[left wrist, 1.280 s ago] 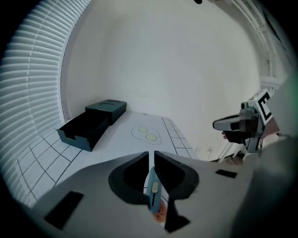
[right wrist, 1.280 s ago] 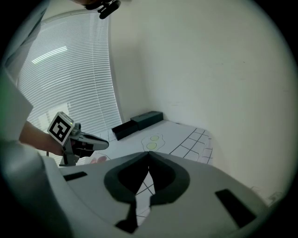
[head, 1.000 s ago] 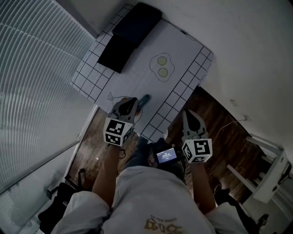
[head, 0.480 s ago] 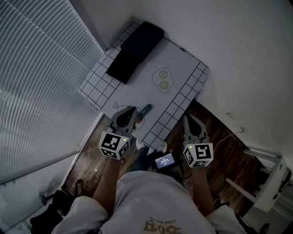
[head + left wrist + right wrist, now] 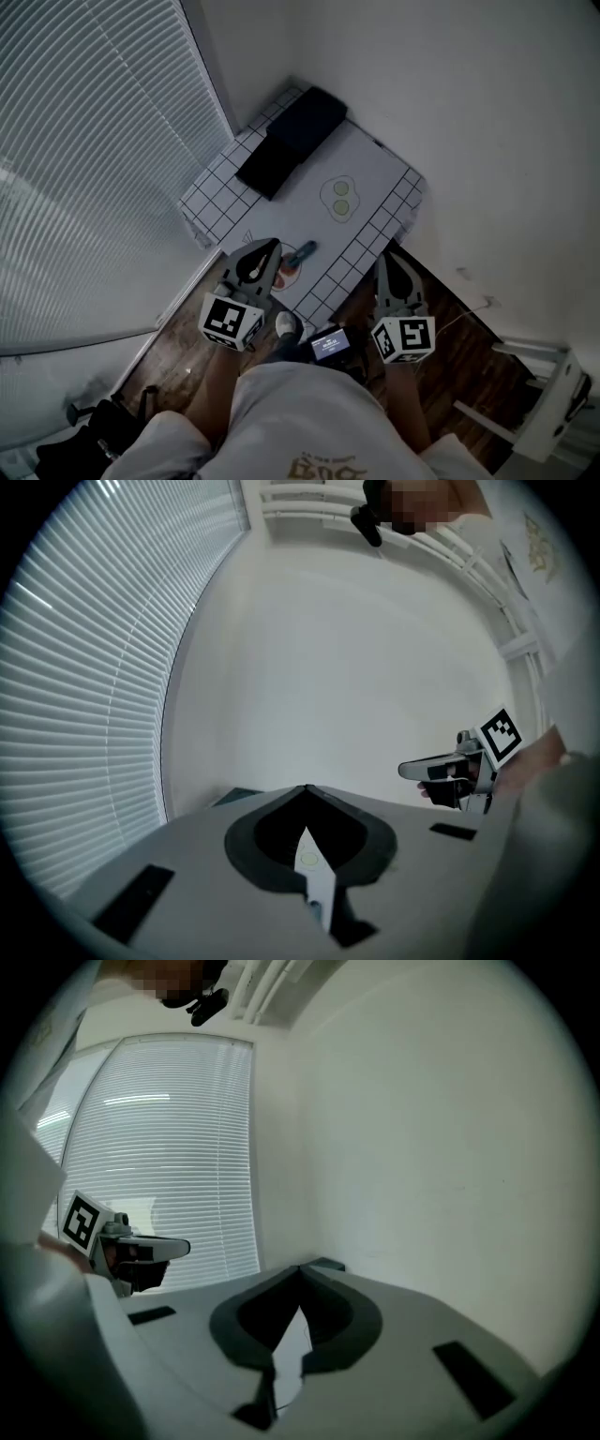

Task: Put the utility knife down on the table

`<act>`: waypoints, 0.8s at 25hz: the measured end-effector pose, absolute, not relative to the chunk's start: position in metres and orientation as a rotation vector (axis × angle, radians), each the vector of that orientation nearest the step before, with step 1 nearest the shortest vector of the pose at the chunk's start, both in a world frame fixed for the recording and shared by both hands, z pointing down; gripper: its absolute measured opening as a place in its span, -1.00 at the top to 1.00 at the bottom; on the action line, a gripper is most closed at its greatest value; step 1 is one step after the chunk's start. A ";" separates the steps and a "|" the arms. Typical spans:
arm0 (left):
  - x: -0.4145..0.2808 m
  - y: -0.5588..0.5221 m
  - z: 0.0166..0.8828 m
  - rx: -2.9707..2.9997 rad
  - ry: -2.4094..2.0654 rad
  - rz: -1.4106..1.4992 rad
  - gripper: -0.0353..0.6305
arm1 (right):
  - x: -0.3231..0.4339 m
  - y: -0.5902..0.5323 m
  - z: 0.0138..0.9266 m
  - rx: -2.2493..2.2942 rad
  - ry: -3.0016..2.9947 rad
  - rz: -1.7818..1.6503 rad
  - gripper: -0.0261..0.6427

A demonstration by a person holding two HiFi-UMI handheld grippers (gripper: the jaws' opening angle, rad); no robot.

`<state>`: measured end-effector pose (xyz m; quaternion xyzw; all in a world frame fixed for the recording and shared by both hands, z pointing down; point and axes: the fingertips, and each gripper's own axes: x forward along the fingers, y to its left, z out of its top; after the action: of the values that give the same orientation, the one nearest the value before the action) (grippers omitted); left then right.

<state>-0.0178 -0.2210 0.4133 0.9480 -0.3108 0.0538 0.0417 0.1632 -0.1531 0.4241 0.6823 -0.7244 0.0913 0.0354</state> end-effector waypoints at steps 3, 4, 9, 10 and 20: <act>-0.024 -0.220 0.394 2.959 -0.999 0.139 0.87 | 0.159 -0.155 0.412 2.097 -2.247 0.247 0.90; -0.026 -0.221 0.389 2.957 -1.018 0.127 0.87 | 0.158 -0.156 0.409 2.099 -2.250 0.244 0.90; -0.036 -0.224 0.380 2.954 -1.069 0.072 0.87 | 0.156 -0.157 0.395 2.133 -2.249 0.195 0.90; -0.036 -0.223 0.378 2.954 -1.072 0.064 0.87 | 0.156 -0.156 0.393 2.140 -2.246 0.174 0.90; -0.029 -0.221 0.368 2.977 -1.052 0.088 0.87 | 0.152 -0.155 0.377 2.139 -2.262 0.111 0.90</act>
<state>-0.0292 -0.2207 0.3682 0.9425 -0.3330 0.0279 -0.0082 0.1525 -0.1552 0.3769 0.6866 -0.7260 0.0357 0.0132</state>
